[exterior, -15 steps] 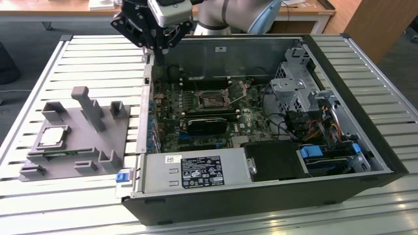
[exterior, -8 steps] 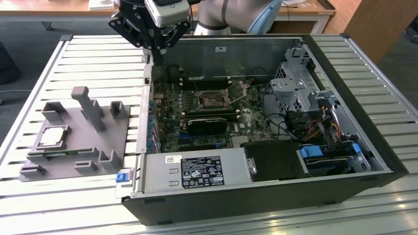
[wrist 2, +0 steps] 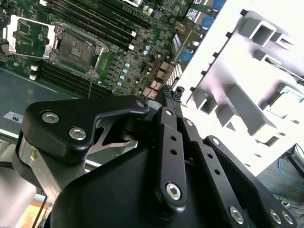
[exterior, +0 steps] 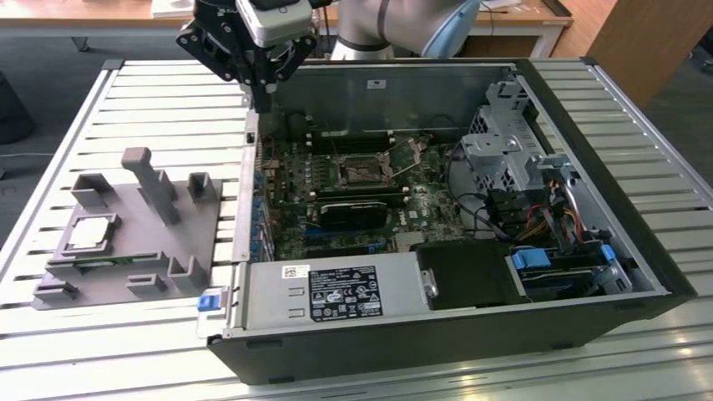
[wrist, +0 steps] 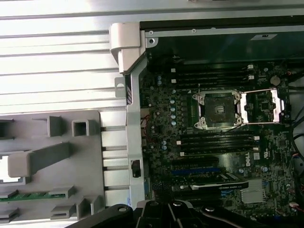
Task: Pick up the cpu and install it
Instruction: 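Reach for the cpu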
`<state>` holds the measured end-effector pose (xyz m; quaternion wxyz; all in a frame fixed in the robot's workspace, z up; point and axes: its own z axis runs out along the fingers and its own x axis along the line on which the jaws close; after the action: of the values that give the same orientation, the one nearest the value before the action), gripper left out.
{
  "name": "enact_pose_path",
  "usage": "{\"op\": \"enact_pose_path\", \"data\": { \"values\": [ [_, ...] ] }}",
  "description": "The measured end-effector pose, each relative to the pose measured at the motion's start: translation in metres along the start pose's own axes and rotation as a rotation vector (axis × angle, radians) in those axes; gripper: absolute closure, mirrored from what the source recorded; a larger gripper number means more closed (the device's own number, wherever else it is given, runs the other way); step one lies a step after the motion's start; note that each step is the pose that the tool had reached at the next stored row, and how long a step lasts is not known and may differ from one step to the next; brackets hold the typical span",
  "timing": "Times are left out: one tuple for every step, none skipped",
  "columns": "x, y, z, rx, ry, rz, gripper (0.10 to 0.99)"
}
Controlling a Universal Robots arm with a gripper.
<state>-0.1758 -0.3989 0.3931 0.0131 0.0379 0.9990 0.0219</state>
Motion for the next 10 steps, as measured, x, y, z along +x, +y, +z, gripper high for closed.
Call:
{"op": "enact_pose_path", "data": {
  "values": [
    [0.0009, -0.0001, 0.0, 0.0, 0.0, 0.0, 0.98],
    [0.0016, -0.0001, 0.0, 0.0, 0.0, 0.0, 0.98],
    [0.0024, -0.0002, 0.0, 0.0, 0.0, 0.0, 0.98],
    [0.0033, -0.0003, -0.0001, 0.0, 0.0, 0.0, 0.98],
    [0.004, -0.0003, 0.0, 0.0, 0.0, 0.0, 0.98],
    [0.0047, -0.0004, -0.0001, 0.0, 0.0, 0.0, 0.98],
    [0.0057, -0.0004, -0.0001, 0.0, 0.0, 0.0, 0.98],
    [0.0064, -0.0005, -0.0001, 0.0, 0.0, 0.0, 0.98],
    [0.007, -0.0005, -0.0001, 0.0, 0.0, 0.0, 0.98],
    [0.0076, -0.0006, -0.0002, 0.0, 0.0, 0.0, 0.98]
  ]
}}
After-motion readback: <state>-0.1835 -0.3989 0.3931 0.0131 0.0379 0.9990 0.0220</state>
